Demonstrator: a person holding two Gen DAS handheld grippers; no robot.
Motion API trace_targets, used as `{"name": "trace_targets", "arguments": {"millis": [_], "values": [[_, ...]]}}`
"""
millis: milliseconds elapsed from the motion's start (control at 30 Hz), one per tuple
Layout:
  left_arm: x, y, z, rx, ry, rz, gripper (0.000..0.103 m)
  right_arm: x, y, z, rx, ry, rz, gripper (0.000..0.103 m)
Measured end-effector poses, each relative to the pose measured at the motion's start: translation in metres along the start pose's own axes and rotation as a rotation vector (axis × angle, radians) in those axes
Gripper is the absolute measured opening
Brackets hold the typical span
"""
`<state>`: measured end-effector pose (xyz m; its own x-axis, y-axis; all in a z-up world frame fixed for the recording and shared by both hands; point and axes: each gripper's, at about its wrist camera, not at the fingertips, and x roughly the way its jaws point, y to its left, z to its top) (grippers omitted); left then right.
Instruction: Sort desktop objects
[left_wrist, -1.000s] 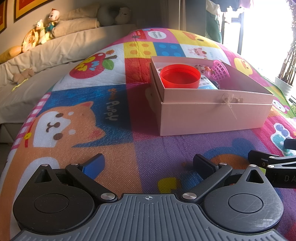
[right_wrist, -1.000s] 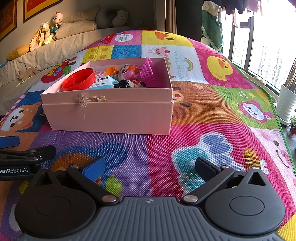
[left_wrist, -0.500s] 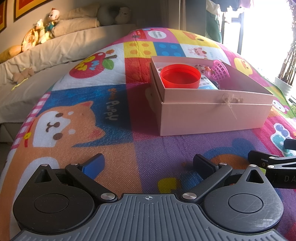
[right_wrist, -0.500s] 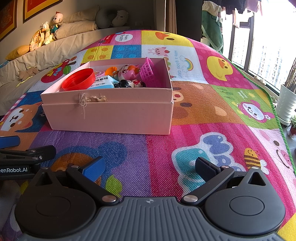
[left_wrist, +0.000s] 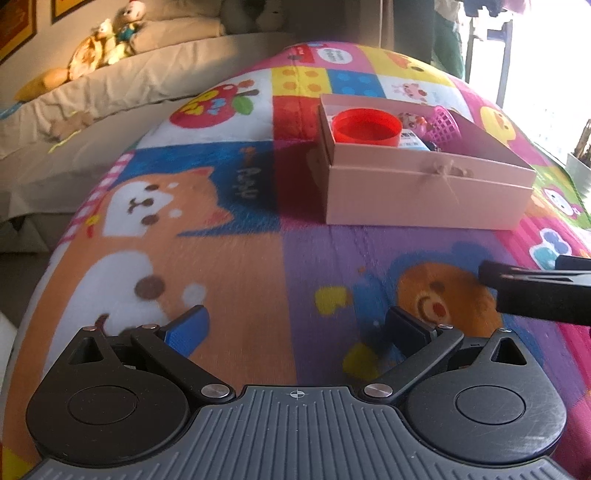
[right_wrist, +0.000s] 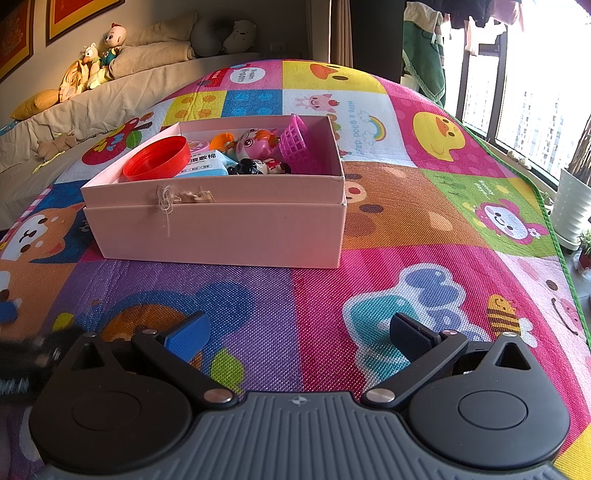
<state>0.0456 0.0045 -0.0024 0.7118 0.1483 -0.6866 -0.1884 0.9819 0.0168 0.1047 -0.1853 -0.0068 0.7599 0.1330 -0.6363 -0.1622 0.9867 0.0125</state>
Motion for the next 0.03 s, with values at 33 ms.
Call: {"name": "trace_targets", "arguments": {"millis": [33], "values": [[-0.0003,-0.0006,-0.0002,0.002,0.001,0.003,0.103,0.0000,-0.0006,0.0001,0.000,0.000,0.000,0.103]]}}
